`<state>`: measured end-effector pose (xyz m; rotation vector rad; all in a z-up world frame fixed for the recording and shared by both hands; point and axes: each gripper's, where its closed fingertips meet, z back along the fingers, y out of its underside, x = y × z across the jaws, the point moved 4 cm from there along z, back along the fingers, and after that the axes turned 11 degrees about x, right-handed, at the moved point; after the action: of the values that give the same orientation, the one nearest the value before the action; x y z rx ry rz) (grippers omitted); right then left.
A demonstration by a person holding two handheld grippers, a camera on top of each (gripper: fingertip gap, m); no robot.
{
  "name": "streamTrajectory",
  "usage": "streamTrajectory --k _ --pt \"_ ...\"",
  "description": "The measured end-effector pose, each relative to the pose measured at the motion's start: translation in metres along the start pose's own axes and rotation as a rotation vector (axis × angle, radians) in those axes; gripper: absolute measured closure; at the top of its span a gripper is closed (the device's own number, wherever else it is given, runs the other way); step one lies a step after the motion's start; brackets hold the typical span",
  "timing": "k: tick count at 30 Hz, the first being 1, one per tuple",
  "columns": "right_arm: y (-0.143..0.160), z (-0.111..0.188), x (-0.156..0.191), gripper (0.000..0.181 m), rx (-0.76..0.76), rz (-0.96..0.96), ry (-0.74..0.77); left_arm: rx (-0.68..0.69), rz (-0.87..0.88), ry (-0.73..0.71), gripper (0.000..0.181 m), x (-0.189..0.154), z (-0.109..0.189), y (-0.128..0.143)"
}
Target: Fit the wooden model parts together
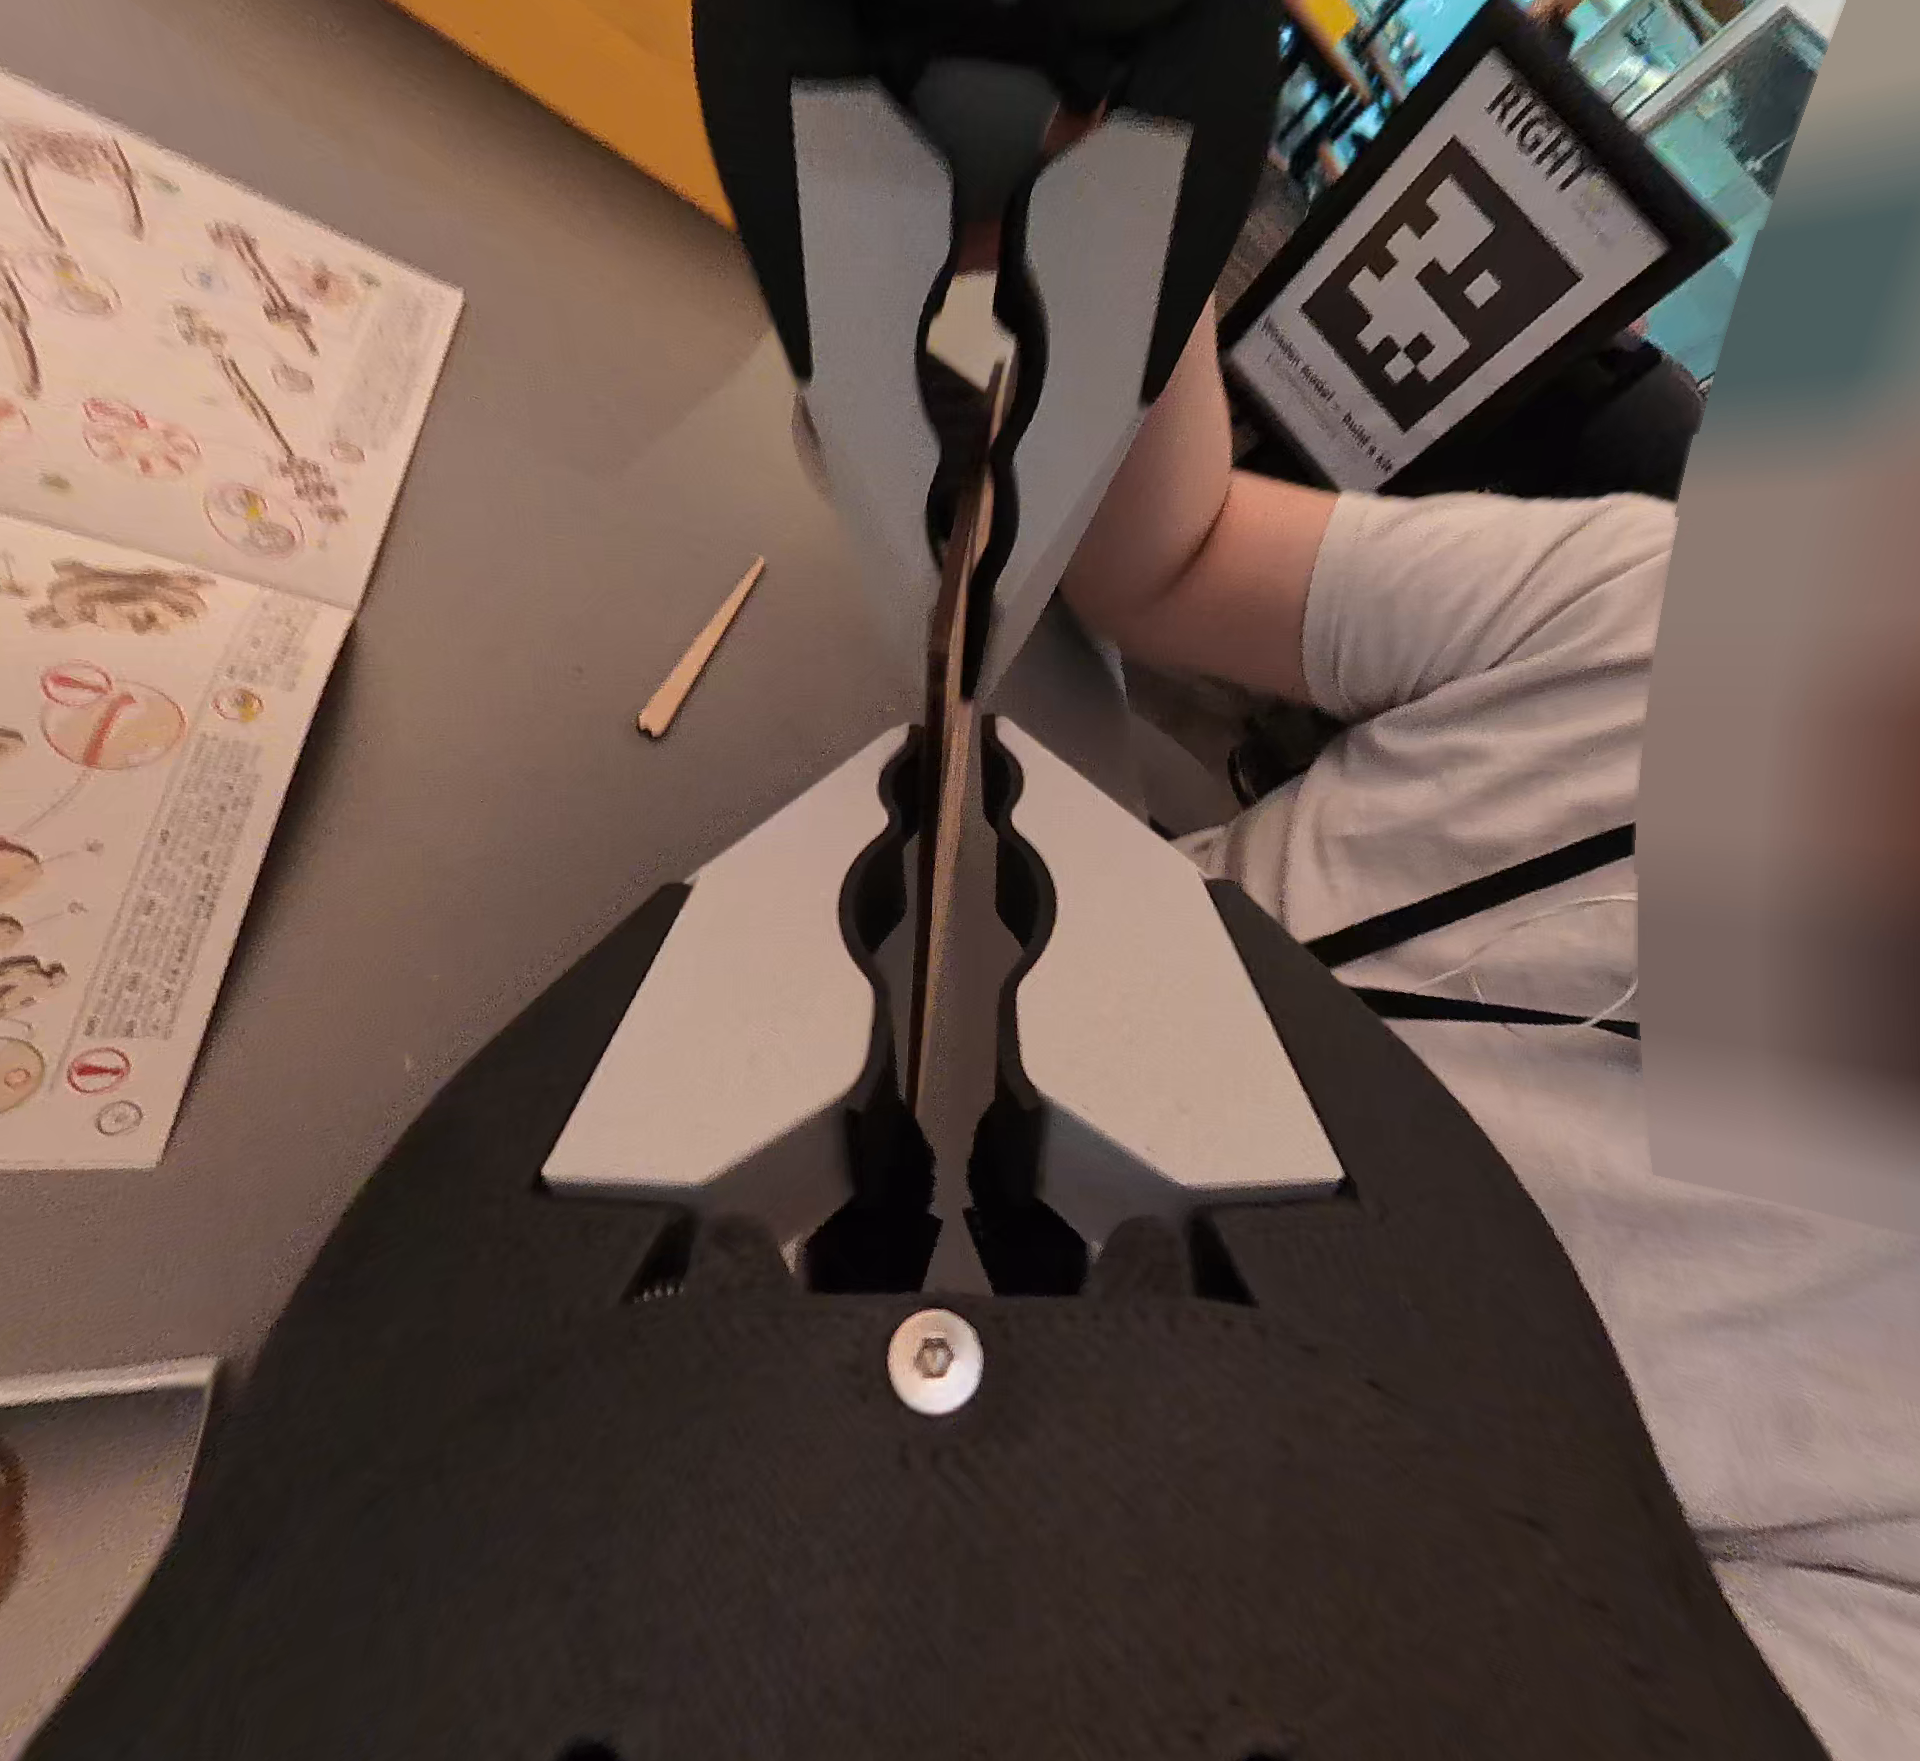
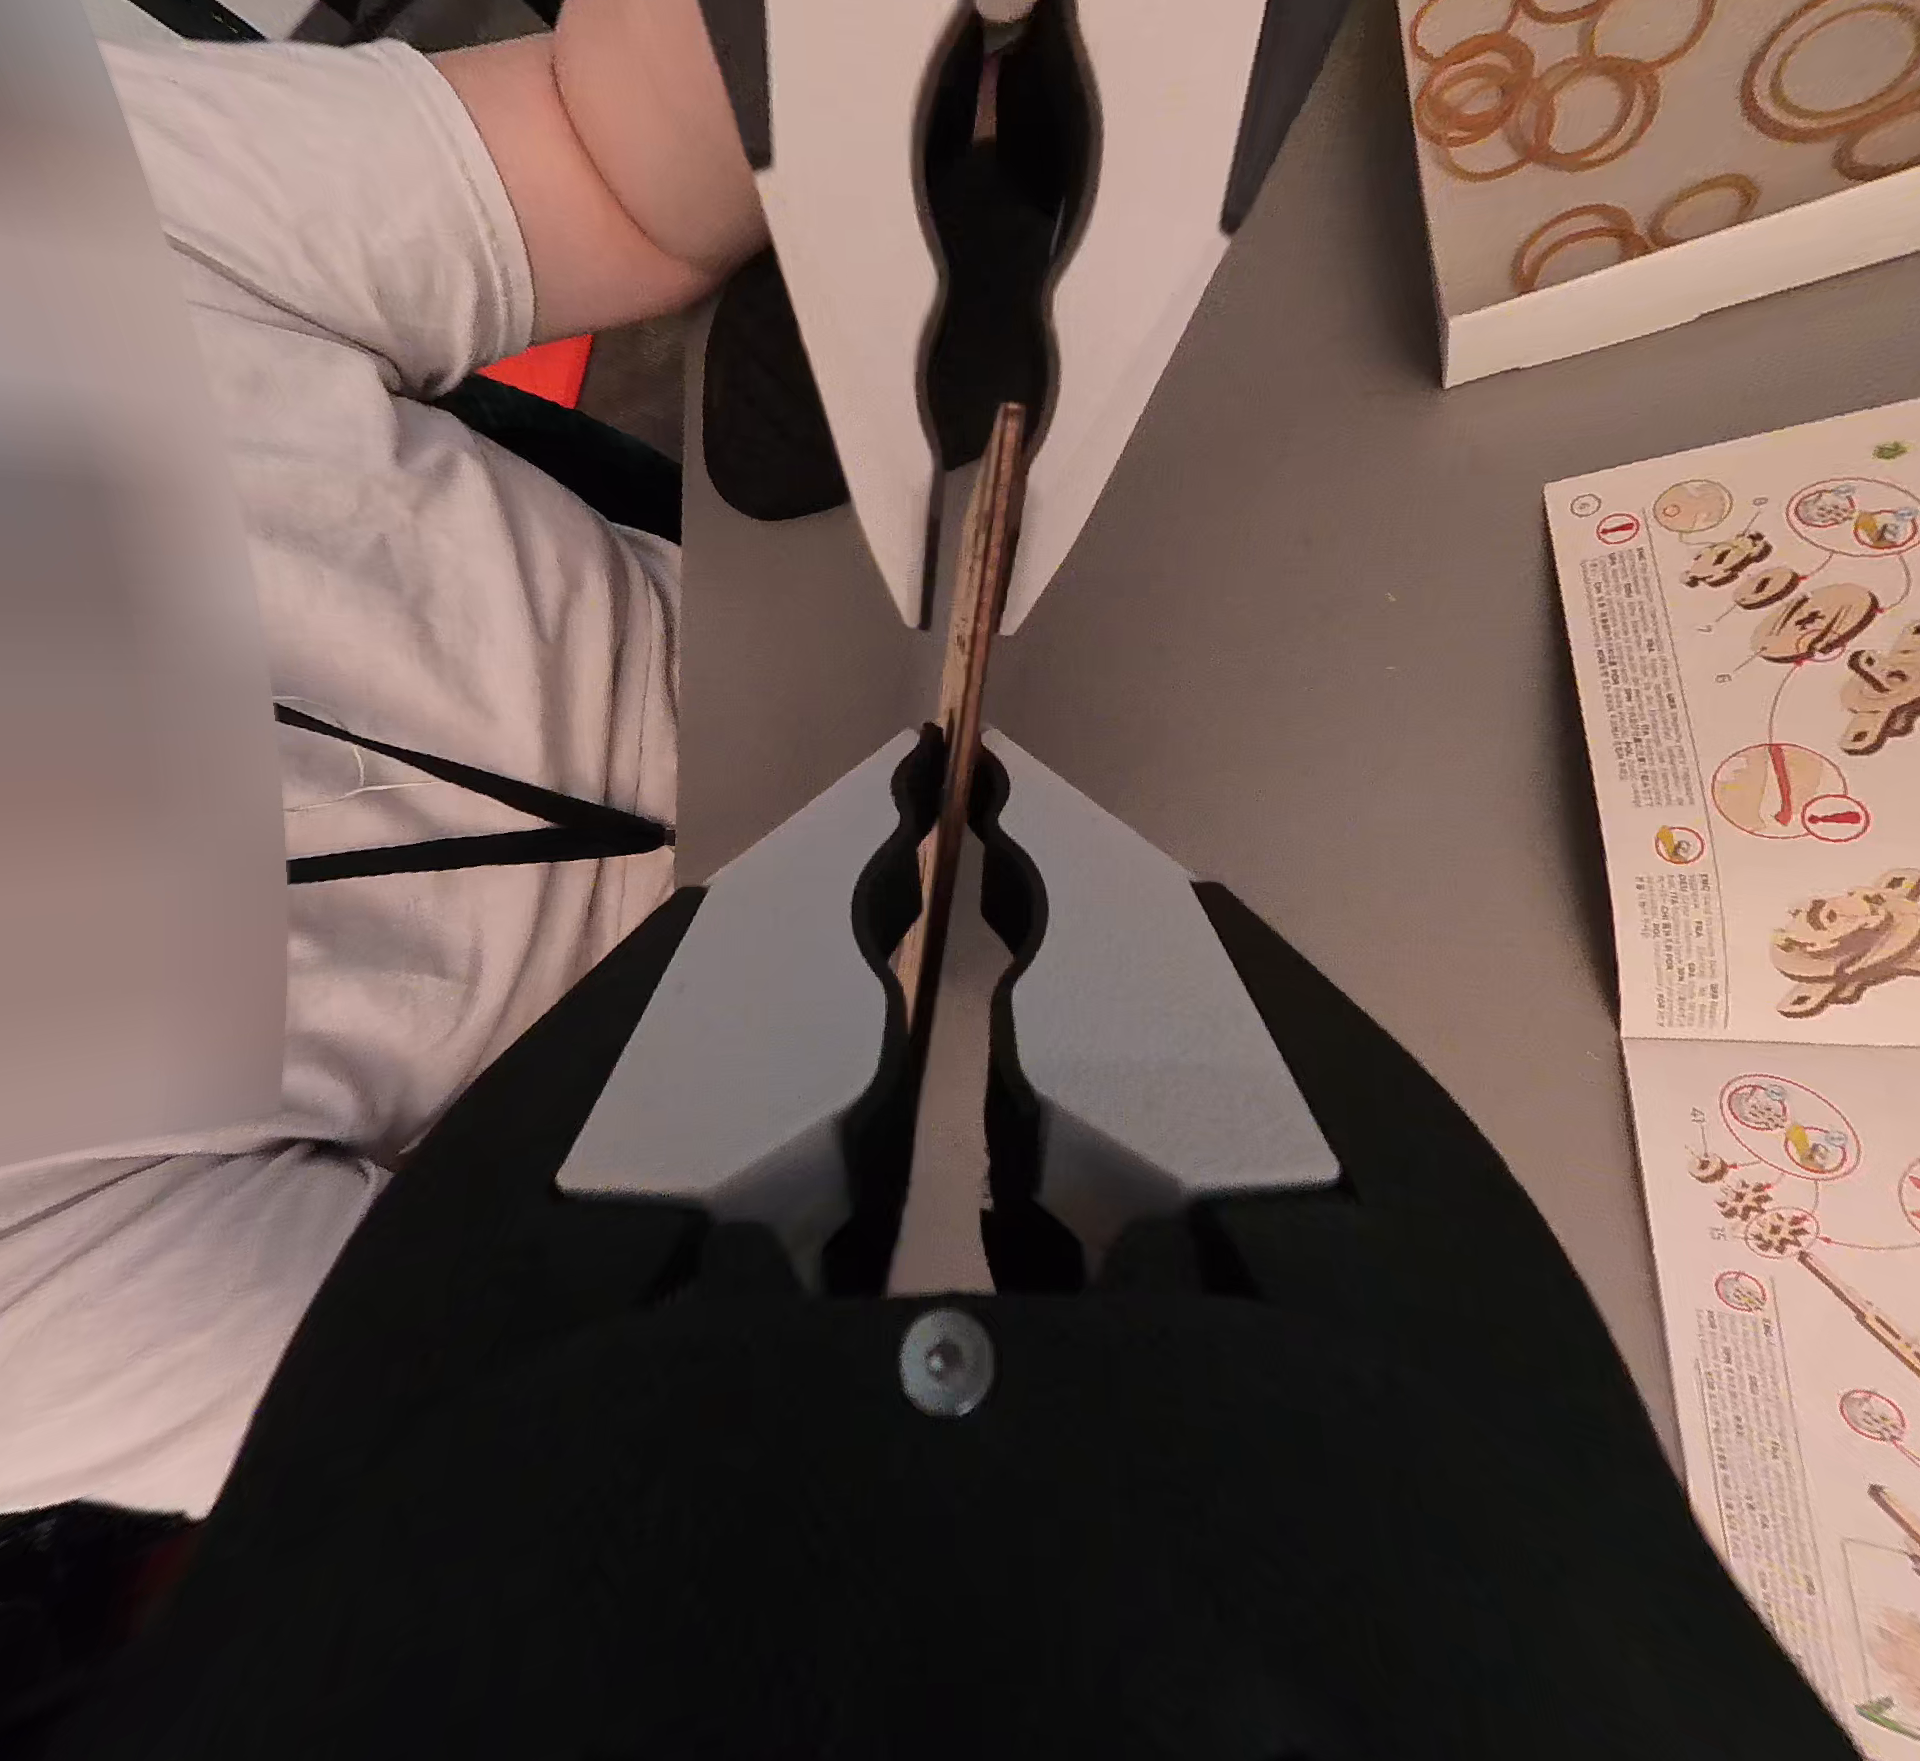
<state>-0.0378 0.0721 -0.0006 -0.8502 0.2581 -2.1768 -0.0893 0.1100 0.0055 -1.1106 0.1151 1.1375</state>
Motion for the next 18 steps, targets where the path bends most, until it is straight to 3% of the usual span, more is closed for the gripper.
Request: streamTrajectory --k 2,6,11,13,18 --pt "0.003 0.003 -0.005 0.178 0.0 -0.012 0.0 0.043 0.024 -0.001 0.179 0.008 -0.006 0.006" --pt "0.014 0.003 -0.017 0.176 -0.021 -0.063 -0.029 0.003 0.094 0.05 0.181 0.019 -0.014 0.005" --pt "0.016 0.006 -0.034 0.155 -0.198 -0.091 -0.066 0.014 0.26 0.109 0.181 0.034 -0.033 0.013" --pt "0.012 0.011 -0.042 0.158 -0.252 -0.122 -0.074 0.018 0.305 0.135 0.181 0.039 -0.04 0.016" --pt "0.02 -0.007 -0.055 0.158 -0.191 -0.206 -0.158 0.028 0.347 0.138 0.18 0.046 -0.048 0.02"
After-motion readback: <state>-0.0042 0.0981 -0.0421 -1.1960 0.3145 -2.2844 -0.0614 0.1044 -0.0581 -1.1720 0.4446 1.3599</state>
